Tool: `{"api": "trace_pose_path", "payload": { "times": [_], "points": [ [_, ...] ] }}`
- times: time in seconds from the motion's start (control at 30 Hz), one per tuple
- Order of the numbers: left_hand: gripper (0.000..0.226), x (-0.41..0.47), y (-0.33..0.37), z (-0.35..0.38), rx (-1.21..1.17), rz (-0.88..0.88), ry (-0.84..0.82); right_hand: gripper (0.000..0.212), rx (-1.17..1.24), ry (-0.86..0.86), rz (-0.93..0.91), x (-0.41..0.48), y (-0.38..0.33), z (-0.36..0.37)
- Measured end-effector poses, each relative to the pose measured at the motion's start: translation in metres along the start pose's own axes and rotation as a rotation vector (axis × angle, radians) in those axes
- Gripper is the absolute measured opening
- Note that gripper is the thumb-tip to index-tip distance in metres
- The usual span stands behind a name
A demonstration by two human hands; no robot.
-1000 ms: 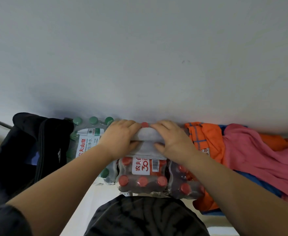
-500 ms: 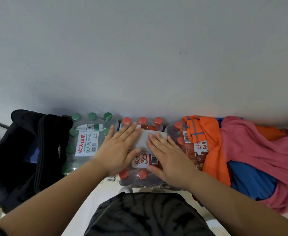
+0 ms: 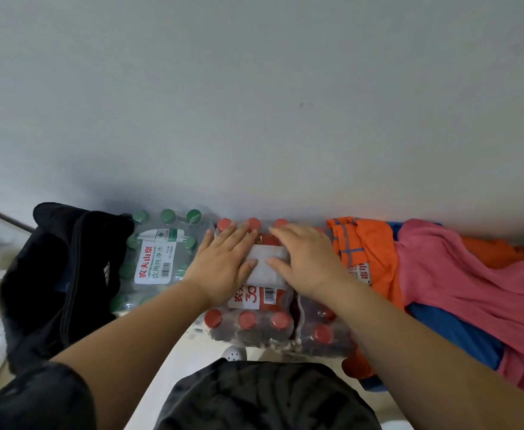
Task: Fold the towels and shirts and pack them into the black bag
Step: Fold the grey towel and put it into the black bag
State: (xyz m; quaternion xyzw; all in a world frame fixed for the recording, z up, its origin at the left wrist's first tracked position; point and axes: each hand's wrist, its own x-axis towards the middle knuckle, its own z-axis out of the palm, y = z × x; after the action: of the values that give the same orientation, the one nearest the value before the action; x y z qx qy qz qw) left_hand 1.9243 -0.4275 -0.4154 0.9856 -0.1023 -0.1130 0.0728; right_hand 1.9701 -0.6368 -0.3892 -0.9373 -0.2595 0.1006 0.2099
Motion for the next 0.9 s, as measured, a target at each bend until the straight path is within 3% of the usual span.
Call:
{"api": "trace_pose_path", "payload": {
  "times": [0.07, 0.2, 0.33, 0.5, 0.7, 0.9],
  "points": [
    [0.073, -0.001, 0.003, -0.001, 0.012, -0.031, -0.015, 0.057, -0.05, -0.056, 0.001, -0.001, 0.003, 0.012],
    [0.08, 0.0, 0.01, -0.012, 0.05, -0.067, -0.083, 0.061, -0.042, 0.007, -0.04, -0.011, 0.012, 0.02],
    [0.068, 0.0, 0.017, -0.029, 0.071, -0.063, -0.096, 0.072, -0.018, -0.038, -0.096, -0.015, 0.014, 0.015],
    [0.072, -0.004, 0.02, -0.046, 0.025, -0.024, -0.098, 0.064, 0.333, -0.122, -0.025, -0.019, 0.003, 0.007],
    [0.083, -0.022, 0.01, -0.058, -0.487, -0.071, -0.102, 0.061, 0.629, -0.013, 0.015, -0.015, -0.019, -0.012],
    [0.078, -0.083, -0.031, -0.084, -1.066, 0.061, -0.121, 0.049, 0.808, 0.152, 0.084, -0.004, -0.094, -0.026]
  ]
}}
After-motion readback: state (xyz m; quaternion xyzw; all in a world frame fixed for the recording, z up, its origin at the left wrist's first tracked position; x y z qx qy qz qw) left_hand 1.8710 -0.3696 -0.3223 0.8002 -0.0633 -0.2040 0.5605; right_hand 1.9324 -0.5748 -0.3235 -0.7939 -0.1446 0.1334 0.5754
